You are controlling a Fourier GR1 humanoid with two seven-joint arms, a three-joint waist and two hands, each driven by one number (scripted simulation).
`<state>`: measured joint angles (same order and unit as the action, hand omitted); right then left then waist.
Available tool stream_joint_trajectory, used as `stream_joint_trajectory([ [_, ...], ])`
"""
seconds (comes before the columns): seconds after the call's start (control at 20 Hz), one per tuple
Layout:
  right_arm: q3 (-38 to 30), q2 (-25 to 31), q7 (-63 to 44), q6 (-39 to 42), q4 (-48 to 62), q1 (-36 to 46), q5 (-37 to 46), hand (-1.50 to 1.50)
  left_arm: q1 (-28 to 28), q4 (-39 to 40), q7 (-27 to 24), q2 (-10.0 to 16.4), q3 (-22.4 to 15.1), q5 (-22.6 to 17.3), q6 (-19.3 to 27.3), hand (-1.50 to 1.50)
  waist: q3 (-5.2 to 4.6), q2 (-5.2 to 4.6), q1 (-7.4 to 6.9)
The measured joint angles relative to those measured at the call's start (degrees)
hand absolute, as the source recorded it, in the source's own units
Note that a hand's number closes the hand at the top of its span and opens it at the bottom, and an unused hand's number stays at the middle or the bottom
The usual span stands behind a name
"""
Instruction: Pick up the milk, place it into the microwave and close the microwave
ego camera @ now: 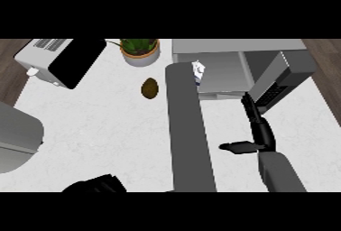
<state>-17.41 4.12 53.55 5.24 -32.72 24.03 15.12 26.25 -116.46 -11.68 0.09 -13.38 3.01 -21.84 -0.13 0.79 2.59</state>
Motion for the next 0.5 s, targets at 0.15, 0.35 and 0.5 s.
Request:
stream_joint_trajectory([
  [0.15,1.22,0.80,-1.14,2.93,-7.78,-6.25,-1.06,-1.50,-3.98,3.50,1.13,-0.04,-1.54,1.50,1.98,1.50,-0.03,-0.03,0.24],
  [0.35,2.11,1.58,-3.88,5.51,-19.09,-14.72,-2.82,-1.50,-10.43,7.92,3.43,-0.04,-4.13,4.68,5.11,1.50,-0.02,-0.21,0.03],
  [0.5,2.64,1.89,-5.71,6.63,-27.82,-21.68,-3.82,-1.50,-15.39,12.44,4.05,-0.06,-5.68,6.91,6.73,1.50,-0.02,-0.33,-0.11],
])
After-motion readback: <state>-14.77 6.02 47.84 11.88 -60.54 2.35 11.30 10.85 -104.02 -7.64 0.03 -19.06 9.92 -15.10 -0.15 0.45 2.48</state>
